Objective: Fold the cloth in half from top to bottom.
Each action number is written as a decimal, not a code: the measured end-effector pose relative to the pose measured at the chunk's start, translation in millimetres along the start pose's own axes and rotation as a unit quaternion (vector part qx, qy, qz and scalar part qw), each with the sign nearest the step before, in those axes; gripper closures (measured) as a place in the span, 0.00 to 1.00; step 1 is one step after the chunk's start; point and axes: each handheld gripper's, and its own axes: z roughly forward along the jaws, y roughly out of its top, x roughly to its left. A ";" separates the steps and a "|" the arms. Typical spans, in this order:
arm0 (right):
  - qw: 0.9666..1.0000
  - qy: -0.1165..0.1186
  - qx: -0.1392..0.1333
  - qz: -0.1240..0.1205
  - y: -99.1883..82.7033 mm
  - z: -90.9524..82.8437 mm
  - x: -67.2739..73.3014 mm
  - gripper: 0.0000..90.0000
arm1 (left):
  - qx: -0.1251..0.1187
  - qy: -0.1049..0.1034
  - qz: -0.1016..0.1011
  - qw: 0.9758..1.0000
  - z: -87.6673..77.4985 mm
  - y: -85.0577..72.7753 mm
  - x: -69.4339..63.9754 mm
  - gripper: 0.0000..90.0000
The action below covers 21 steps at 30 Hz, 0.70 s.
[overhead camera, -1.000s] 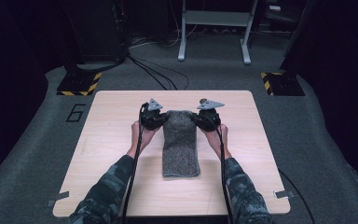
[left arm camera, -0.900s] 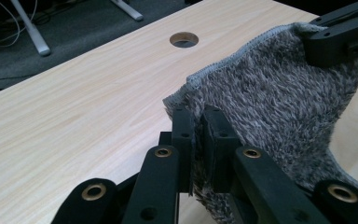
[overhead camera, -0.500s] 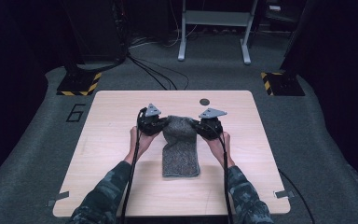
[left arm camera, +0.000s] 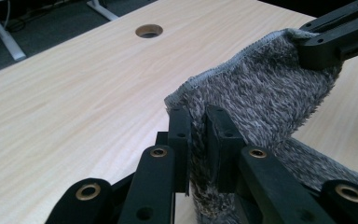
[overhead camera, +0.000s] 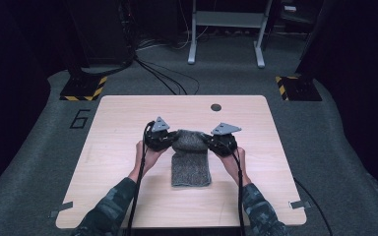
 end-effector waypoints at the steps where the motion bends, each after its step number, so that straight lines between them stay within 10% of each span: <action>1: 1.000 0.003 0.002 -0.010 -2.3 -1.9 1.8 0.93 | 0.002 -0.003 0.001 1.000 -1.0 -3.6 -3.1 0.90; 21: 0.999 0.017 0.034 -0.011 -35.4 -8.6 25.2 0.89 | 0.029 -0.049 -0.018 0.998 -4.5 -40.0 -24.3 0.82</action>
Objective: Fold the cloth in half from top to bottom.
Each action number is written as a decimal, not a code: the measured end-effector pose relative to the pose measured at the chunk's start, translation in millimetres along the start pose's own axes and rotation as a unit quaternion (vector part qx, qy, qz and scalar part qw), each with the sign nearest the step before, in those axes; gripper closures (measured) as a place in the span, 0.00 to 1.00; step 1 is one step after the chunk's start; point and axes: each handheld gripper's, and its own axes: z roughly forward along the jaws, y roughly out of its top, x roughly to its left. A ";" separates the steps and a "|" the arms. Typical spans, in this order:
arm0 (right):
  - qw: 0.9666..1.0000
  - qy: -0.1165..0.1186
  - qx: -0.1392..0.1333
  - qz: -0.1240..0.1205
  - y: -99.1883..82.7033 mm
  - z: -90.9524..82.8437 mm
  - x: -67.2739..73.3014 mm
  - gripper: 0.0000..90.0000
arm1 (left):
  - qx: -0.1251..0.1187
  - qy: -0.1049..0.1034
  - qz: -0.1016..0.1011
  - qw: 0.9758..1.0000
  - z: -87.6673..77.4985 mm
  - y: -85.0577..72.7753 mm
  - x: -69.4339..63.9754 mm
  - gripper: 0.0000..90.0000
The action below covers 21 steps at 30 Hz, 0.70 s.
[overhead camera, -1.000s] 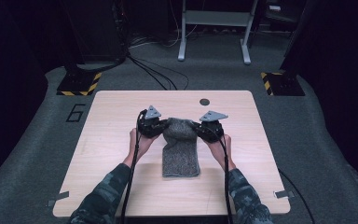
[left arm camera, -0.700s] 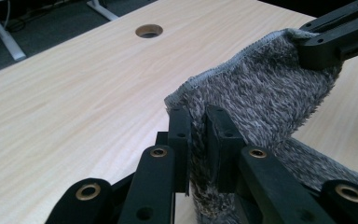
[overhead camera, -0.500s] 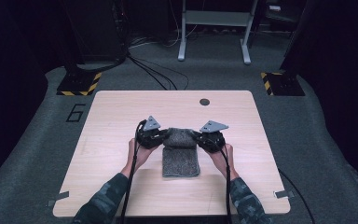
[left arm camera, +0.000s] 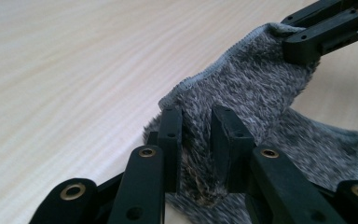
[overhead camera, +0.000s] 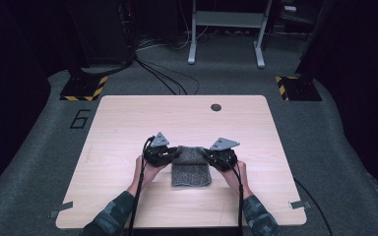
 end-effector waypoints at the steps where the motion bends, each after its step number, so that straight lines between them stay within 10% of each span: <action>1: 1.000 0.003 0.002 -0.001 -2.3 -1.2 1.6 0.89 | 0.005 -0.004 0.003 1.000 -1.1 -1.7 -1.3 0.82; 15: 0.999 0.047 0.018 0.015 -33.2 -36.6 21.7 0.75 | 0.028 -0.083 0.004 0.996 -28.3 -28.8 -23.6 0.66; 21: 0.998 0.051 -0.001 0.045 -32.2 -52.8 14.8 0.65 | 0.010 -0.064 -0.006 0.998 -48.8 -29.6 -27.2 0.49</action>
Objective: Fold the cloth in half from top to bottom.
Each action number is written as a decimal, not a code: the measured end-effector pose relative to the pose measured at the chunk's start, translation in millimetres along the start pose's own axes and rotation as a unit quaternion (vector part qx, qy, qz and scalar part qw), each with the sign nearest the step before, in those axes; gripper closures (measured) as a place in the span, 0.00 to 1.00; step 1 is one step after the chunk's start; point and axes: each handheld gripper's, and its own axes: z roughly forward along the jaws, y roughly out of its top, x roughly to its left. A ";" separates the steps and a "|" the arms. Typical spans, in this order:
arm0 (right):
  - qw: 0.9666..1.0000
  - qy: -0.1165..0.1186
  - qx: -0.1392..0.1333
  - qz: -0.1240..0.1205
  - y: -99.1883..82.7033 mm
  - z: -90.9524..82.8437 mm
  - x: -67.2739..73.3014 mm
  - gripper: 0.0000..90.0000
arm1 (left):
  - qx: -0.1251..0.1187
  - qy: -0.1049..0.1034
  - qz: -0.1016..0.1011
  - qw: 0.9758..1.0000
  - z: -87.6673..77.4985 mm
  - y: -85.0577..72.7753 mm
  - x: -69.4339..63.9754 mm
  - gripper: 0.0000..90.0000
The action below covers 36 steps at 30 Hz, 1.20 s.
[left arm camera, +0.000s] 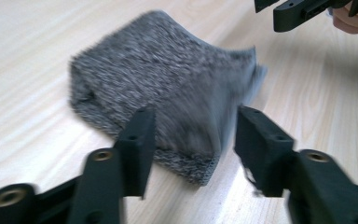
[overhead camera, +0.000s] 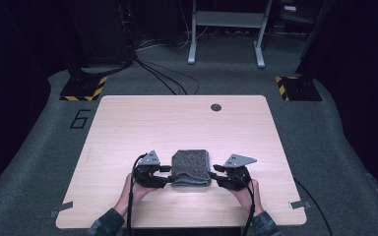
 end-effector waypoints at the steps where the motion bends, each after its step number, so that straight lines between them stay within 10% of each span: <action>1: 1.000 -0.011 0.001 0.008 3.7 2.6 -2.9 0.60 | -0.002 0.010 -0.006 1.000 -1.4 1.2 2.1 0.45; 5: 0.999 -0.032 0.012 0.015 9.0 13.0 -5.4 0.51 | 0.001 0.049 -0.027 0.998 5.8 5.6 9.5 0.39; 14: 0.993 -0.052 0.106 0.006 -6.9 53.2 -1.3 0.34 | 0.082 0.082 0.010 0.993 37.1 -5.6 0.0 0.28; 26: 0.992 -0.064 0.104 0.015 -16.6 52.1 -2.2 0.28 | 0.107 0.092 0.030 0.989 37.8 -15.6 0.6 0.27; 36: 0.993 -0.063 0.094 0.022 -22.2 49.4 -5.8 0.22 | 0.094 0.081 0.017 0.992 35.6 -19.5 4.6 0.26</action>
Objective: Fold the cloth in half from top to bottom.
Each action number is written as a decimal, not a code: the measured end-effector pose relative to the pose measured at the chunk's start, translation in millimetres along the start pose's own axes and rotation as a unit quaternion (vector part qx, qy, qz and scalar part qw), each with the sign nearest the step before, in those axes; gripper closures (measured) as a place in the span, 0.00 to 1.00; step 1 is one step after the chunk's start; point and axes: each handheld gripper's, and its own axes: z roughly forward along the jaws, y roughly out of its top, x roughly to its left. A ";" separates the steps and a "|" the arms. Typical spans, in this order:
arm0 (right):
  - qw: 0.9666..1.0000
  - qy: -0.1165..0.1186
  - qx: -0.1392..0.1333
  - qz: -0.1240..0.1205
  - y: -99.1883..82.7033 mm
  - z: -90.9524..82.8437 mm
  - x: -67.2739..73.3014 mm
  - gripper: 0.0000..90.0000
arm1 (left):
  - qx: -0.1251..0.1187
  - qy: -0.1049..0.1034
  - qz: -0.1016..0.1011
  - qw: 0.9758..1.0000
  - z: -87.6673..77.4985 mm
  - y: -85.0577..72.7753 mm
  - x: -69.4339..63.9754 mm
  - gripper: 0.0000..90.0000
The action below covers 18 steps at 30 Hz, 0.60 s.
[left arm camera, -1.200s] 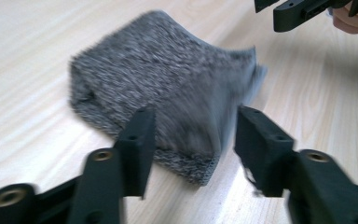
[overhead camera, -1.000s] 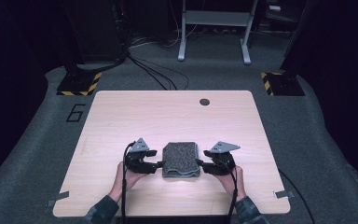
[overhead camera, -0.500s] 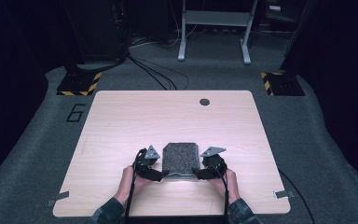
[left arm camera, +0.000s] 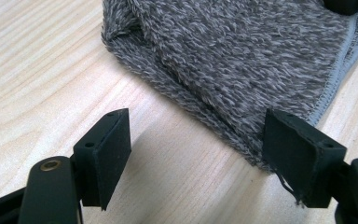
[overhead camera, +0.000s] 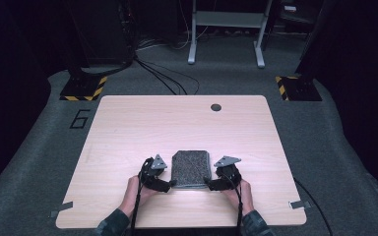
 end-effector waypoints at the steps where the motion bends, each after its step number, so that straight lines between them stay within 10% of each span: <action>1: 1.000 -0.001 -0.001 -0.002 -0.1 -0.9 -0.6 0.20 | -0.001 -0.003 -0.005 1.000 -0.7 -0.2 0.2 0.22; 10: 0.999 0.005 -0.022 0.025 -7.3 -26.6 -8.6 0.16 | -0.020 0.021 -0.021 0.999 -20.0 -10.0 6.7 0.07; 18: 0.996 -0.042 -0.033 0.068 -40.0 -53.0 -31.4 0.16 | -0.022 0.059 -0.053 0.997 -41.3 -39.6 22.4 0.05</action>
